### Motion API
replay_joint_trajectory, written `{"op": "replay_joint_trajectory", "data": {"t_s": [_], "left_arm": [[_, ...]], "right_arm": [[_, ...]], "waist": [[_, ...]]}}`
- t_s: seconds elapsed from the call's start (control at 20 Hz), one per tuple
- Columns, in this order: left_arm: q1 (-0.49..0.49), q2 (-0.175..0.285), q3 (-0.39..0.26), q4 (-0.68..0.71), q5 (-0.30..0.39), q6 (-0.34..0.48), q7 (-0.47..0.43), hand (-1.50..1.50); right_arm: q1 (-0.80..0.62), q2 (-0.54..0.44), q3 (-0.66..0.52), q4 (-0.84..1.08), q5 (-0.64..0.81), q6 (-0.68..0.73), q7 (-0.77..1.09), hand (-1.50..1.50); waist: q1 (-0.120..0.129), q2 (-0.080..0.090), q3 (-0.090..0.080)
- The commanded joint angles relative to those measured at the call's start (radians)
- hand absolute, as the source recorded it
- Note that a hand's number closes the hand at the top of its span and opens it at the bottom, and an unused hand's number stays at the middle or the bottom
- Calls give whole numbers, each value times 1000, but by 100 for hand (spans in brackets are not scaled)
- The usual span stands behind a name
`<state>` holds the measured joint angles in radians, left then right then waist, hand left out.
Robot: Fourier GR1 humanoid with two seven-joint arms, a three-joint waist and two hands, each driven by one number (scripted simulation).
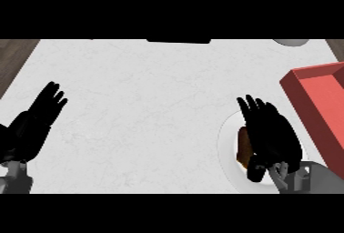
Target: Pick the sweet potato from the plate and place it in the cardboard box
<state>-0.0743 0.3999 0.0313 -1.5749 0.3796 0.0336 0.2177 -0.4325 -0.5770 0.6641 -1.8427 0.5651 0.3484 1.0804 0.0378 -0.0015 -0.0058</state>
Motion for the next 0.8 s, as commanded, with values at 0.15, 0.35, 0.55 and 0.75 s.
{"op": "replay_joint_trajectory", "data": {"t_s": [0.15, 0.35, 0.55, 0.75], "left_arm": [[-11, -19, -8, 10, -26, 15, -13, 0], [60, 8, 15, -89, 12, 3, 42, 0], [43, -15, 14, -39, -20, 14, -4, 0], [54, -3, 33, -84, 0, 14, 34, 0]], "right_arm": [[-111, 243, 23, 160, -48, 147, 325, -150], [-103, 199, -41, 167, -90, 196, 332, -150], [-99, 230, -32, 231, -79, 195, 316, -150], [-158, 260, -57, 236, -92, 248, 352, -150]], "waist": [[-18, 2, 2], [-21, -7, 4], [-33, -2, 4], [-30, -4, 4]]}}
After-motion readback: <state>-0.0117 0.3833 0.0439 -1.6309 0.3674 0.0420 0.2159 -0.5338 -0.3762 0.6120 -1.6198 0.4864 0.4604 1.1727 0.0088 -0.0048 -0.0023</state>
